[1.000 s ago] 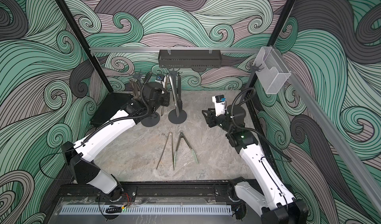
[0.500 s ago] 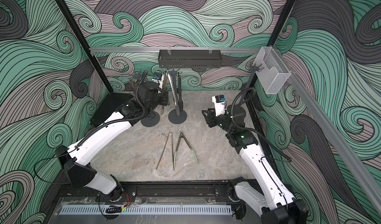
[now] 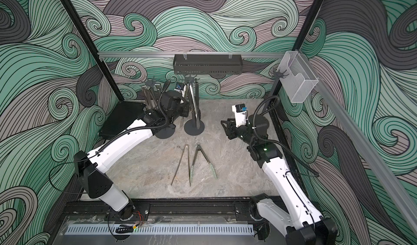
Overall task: Hang food tongs on kitchen utensil racks
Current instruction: Hang the food tongs on the rack.
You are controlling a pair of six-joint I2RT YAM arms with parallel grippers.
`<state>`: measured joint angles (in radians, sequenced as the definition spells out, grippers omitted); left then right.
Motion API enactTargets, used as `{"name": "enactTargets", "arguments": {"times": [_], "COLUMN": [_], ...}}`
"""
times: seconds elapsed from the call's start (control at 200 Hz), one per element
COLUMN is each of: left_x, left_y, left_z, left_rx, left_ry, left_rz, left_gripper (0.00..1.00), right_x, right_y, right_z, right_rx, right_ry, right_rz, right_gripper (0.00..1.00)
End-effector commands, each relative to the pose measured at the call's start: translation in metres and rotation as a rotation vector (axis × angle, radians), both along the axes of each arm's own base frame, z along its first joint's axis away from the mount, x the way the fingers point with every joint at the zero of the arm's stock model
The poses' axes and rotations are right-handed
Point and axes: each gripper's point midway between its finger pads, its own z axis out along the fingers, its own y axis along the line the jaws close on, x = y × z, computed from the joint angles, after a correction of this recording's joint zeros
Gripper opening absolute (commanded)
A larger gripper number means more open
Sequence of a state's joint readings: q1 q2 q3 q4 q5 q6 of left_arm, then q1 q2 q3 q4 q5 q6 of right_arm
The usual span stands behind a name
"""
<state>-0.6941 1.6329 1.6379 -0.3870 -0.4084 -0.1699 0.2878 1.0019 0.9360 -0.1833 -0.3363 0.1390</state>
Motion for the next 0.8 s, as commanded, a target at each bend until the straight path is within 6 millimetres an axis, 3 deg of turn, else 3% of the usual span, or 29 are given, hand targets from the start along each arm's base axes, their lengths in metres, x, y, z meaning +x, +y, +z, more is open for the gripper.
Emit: {"name": "enactTargets", "arguments": {"times": [0.0,0.365,0.79], "left_x": [0.006,0.011,-0.001], "left_y": [-0.002,-0.002,0.013], "left_z": [0.023,0.009,-0.007], "left_rx": [-0.042,-0.011,0.004], "left_ry": [-0.052,-0.030,0.003], "left_rz": [0.012,0.029,0.066], "left_gripper": [0.00,0.00,0.00], "right_x": [0.001,0.002,0.001], "right_y": [0.002,0.003,0.004], "right_z": [-0.003,-0.005,-0.005], "right_rx": [0.002,0.007,0.014], "right_ry": [0.003,0.004,0.004], "right_rz": [0.005,0.009,0.016], "right_gripper": [0.42,0.42,0.42]}}
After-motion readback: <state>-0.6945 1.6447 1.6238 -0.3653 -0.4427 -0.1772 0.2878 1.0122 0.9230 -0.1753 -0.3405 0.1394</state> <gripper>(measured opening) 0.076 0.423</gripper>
